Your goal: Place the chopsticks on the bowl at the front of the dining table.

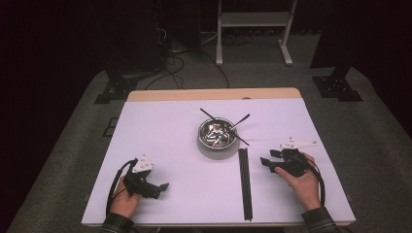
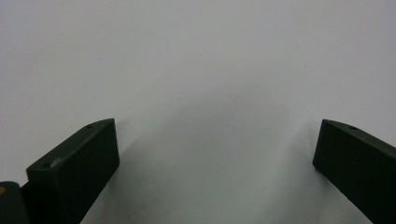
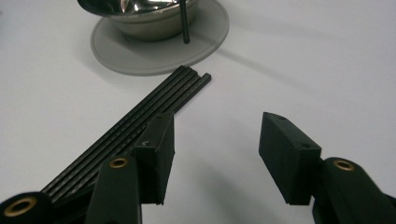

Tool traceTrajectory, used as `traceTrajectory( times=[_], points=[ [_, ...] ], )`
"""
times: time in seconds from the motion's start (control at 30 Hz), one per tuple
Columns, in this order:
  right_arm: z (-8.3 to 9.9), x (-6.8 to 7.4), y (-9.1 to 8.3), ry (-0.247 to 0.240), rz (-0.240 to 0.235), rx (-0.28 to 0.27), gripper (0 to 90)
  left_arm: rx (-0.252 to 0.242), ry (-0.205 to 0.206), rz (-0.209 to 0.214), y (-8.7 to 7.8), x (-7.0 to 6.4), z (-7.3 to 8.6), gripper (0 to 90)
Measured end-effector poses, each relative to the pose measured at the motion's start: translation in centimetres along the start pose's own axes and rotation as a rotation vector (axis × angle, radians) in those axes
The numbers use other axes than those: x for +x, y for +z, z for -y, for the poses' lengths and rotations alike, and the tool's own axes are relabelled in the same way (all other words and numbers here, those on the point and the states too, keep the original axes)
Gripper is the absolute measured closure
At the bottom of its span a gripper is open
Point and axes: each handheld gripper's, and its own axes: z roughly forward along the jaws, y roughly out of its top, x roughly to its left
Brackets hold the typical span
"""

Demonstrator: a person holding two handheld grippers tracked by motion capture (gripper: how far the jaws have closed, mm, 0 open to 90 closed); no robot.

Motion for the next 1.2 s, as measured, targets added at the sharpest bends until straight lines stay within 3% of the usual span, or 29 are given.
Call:
traceTrajectory(
  times=[0.7, 1.2],
  points=[
    [0.1, 1.5, 2.3, -0.016, -0.057, 0.043, 44.8, -0.001, 0.0, -0.001, 0.0, 0.0, 0.0, 0.0],
    [-0.1, 3.0, 3.8, -0.062, -0.079, 0.082, 44.8, 0.0, 0.0, 0.0, 0.0, 0.0, 0.0, 0.0]
  ],
)
